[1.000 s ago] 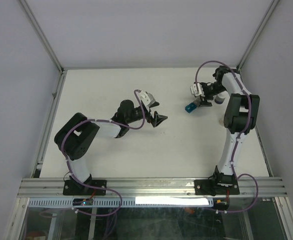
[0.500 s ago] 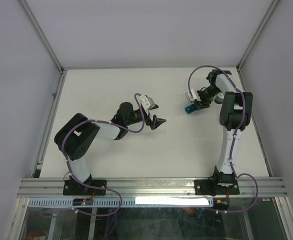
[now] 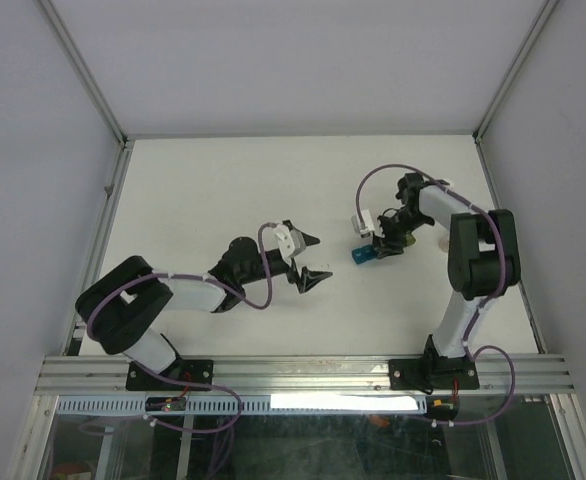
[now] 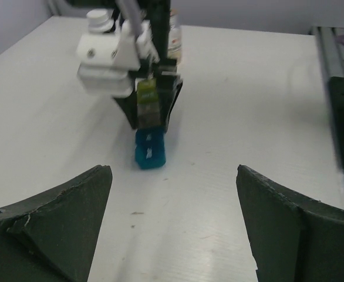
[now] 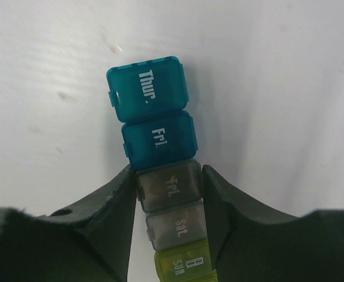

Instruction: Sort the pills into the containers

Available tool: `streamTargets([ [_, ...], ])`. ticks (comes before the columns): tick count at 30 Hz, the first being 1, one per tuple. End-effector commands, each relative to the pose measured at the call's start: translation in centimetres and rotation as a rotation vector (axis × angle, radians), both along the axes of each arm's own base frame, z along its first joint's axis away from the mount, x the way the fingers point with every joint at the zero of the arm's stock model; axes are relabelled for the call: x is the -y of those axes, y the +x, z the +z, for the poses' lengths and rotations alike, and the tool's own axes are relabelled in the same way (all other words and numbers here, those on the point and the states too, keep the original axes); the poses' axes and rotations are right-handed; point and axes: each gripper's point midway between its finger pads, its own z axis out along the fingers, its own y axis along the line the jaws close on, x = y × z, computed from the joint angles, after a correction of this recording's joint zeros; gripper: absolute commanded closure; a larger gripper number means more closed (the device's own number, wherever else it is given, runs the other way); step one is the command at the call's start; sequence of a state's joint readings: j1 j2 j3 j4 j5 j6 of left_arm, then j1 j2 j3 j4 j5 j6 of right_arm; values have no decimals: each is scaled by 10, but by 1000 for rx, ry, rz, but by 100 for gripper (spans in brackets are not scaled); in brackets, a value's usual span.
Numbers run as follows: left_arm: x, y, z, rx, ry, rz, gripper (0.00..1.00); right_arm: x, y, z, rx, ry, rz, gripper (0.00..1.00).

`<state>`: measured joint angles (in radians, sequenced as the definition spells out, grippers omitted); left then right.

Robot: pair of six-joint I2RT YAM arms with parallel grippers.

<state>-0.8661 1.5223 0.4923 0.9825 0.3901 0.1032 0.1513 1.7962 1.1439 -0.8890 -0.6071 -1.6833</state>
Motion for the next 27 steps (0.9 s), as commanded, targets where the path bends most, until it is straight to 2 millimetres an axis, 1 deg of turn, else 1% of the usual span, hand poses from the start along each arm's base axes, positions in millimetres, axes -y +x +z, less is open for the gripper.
streamTargets([
  [1,1,-43,34,122,-90,-3,11,-20,-17,13,104,38,-177,61],
  [2,0,-53,32,120,-96,-5,11,-20,-29,10,104,36,-179,60],
  [3,0,-67,29,113,-102,-25,11,-19,-38,11,113,40,-180,60],
  [4,-1,-76,26,108,-109,-37,12,-18,-48,10,121,43,-178,57],
  [7,-5,-92,17,93,-116,-60,14,-13,-69,7,148,53,-183,44],
  [9,-7,-97,12,90,-125,-70,14,-11,-79,7,145,59,-188,32],
  [10,-7,-97,9,89,-124,-70,14,-12,-83,9,134,69,-193,27],
  [11,-7,-97,11,96,-134,-71,14,-15,-87,13,115,90,-198,23],
  [12,-3,-97,-4,88,-100,-75,15,-18,-89,19,102,105,-201,21],
  [15,2,-91,-10,119,-96,-62,14,-33,-97,43,73,195,-166,13],
  [17,6,-86,-15,143,-98,-47,14,-41,-97,49,104,233,-113,11],
  [21,15,-77,-23,187,-117,-25,16,-52,-93,47,130,254,-32,10],
  [24,19,-71,-31,189,-108,-3,21,-58,-95,44,107,252,23,13],
  [27,22,-66,-44,175,-77,13,24,-63,-98,36,96,225,42,16],
])
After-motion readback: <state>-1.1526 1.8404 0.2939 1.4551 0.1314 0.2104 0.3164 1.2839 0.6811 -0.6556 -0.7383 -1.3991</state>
